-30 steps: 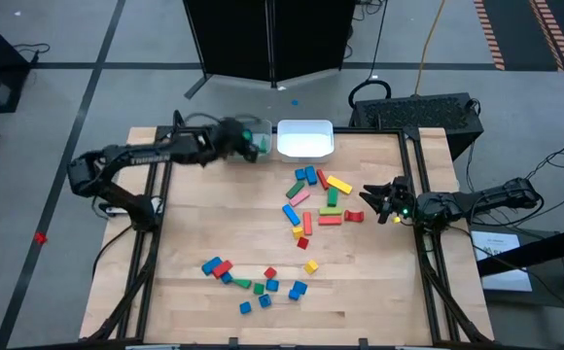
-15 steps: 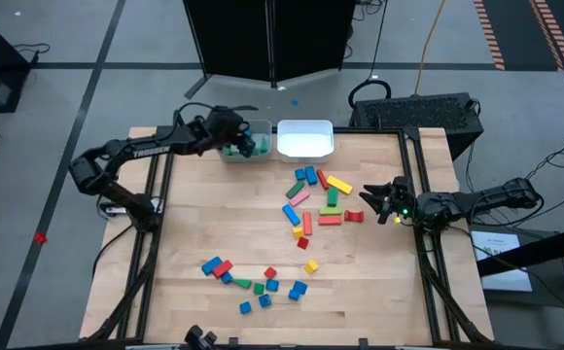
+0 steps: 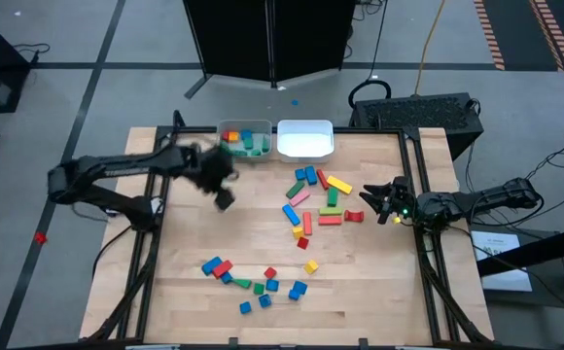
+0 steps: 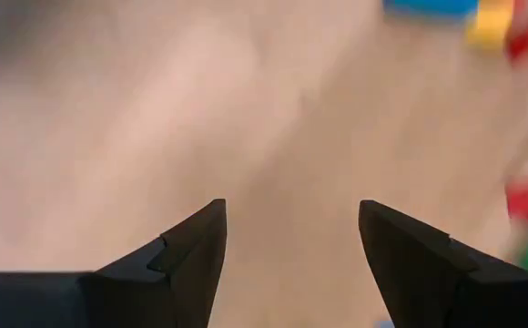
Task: Sort blocks by size
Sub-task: Put the blue rectangular block into the gray bin
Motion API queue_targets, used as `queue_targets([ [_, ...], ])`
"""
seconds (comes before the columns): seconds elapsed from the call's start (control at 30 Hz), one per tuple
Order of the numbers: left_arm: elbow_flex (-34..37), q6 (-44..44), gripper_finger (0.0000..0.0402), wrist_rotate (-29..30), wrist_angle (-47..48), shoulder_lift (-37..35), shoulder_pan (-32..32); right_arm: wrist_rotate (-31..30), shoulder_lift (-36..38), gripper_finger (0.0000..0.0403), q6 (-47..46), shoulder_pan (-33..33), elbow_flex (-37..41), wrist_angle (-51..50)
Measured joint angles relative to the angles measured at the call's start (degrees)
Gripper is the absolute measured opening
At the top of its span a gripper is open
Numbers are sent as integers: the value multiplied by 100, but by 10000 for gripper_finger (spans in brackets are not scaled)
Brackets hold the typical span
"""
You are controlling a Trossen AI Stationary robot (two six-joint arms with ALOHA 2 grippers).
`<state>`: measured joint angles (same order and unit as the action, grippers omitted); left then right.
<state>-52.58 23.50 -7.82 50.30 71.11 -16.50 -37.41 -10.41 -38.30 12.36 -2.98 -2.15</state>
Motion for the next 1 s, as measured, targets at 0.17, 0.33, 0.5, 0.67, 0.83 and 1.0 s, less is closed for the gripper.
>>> queue_targets([
  [0.17,384,2216,251,452,445,-831,1720,1,0,194,0,0,0,2],
  [0.33,553,4009,251,1228,468,-1042,3221,1,0,194,0,0,0,2],
  [0.5,621,4982,251,1284,393,-598,4194,1,0,194,-2,0,0,4],
  [0.67,621,5676,251,1283,-28,-29,4865,1,0,194,-2,0,0,4],
  [0.83,619,6174,251,1272,-469,465,5294,1,0,194,-2,0,0,4],
  [1.0,619,6320,251,1113,-475,888,5557,1,0,194,-2,0,0,2],
])
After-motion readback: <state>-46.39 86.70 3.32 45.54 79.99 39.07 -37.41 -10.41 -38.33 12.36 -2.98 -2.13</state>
